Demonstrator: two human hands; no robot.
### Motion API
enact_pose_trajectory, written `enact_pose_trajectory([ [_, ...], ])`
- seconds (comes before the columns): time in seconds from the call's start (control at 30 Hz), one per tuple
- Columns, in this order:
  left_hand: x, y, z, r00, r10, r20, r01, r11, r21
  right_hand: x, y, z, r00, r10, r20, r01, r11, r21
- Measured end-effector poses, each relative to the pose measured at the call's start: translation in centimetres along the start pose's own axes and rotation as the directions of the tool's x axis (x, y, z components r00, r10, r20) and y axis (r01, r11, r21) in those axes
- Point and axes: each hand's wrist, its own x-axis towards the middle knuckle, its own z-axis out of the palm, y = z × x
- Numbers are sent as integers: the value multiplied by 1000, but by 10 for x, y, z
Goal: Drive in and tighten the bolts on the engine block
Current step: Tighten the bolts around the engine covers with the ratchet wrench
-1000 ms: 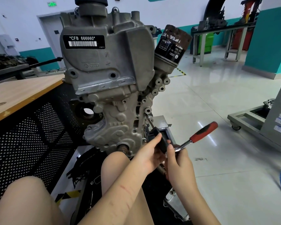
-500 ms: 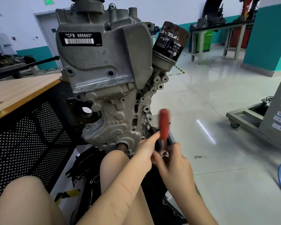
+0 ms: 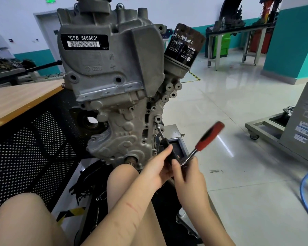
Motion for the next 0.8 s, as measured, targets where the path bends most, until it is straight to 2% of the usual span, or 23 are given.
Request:
enact_pose_trajectory([
  [0.07, 0, 0, 2, 996, 40, -75, -36, 998, 49, -3, -1, -1, 988, -145, 44, 151, 967, -204],
  [0.13, 2, -1, 4, 978, 141, -153, -121, 983, 135, -4, 0, 0, 970, -231, 75, 242, 901, -361],
  [0.23, 4, -3, 3, 959, 234, -162, -198, 958, 207, -4, 2, 2, 970, -227, 83, 241, 891, -383],
  [0.33, 3, -2, 3, 979, 158, -132, -137, 978, 156, -5, 2, 3, 986, -155, 63, 165, 962, -219],
  [0.4, 2, -1, 3, 996, 76, -52, -71, 994, 79, -2, 0, 5, 999, 2, 49, -3, 1000, 14],
  [0.47, 1, -2, 2, 999, 36, 22, -37, 998, 53, 4, -1, 5, 972, 221, 84, -236, 927, 291],
  [0.53, 1, -4, 1, 997, 38, 64, -43, 996, 78, 9, 0, 2, 908, 381, 174, -415, 757, 505],
  [0.6, -1, -5, 1, 996, 58, 67, -64, 993, 97, 10, 1, 0, 886, 414, 208, -458, 714, 529],
  [0.8, -1, -8, 1, 997, 77, 10, -78, 989, 127, 11, 6, 3, 917, 371, 145, -397, 816, 420],
])
